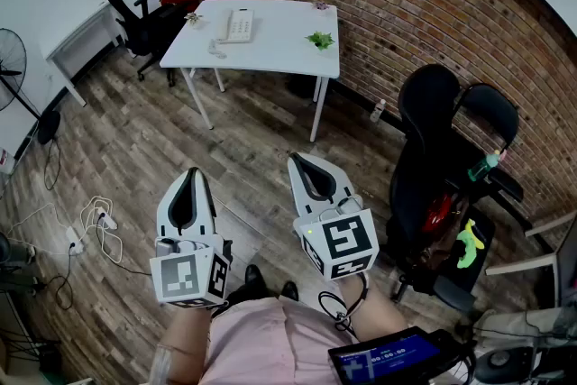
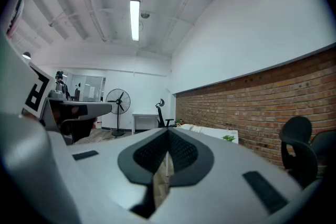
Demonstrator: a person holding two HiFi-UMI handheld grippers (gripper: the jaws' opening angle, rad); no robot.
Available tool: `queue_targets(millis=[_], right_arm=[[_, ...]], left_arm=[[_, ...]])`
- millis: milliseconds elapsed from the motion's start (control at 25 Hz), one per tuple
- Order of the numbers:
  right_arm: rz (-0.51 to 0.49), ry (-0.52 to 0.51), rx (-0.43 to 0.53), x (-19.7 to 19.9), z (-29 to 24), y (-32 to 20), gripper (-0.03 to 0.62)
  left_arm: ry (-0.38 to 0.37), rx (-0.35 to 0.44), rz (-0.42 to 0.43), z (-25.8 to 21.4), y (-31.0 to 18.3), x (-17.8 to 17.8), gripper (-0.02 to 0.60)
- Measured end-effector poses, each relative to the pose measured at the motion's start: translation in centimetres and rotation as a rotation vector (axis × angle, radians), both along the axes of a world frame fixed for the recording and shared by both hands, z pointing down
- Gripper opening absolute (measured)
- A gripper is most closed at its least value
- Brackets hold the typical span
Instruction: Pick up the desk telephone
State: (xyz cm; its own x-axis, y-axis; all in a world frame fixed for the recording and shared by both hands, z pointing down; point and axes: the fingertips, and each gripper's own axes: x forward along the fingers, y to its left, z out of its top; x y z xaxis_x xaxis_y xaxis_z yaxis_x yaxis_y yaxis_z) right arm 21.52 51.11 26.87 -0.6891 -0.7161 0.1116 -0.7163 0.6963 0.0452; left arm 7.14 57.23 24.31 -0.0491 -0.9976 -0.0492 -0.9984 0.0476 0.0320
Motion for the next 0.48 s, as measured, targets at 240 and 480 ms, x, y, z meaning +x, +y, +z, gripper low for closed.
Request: queue_targets(millis=[240, 480], right_arm=[[-0.005, 0.006, 0.000, 0.04, -0.08, -0.24, -0.002], [0.017, -0.019, -0.007, 0.69, 0.16, -0.37, 0.002]], left_arm=[[-0.001, 0.000, -0.003, -0.04, -0.20, 0.14, 0.009], [0.005, 0.011, -0.040, 0.10, 0.33, 0.02, 0.011]])
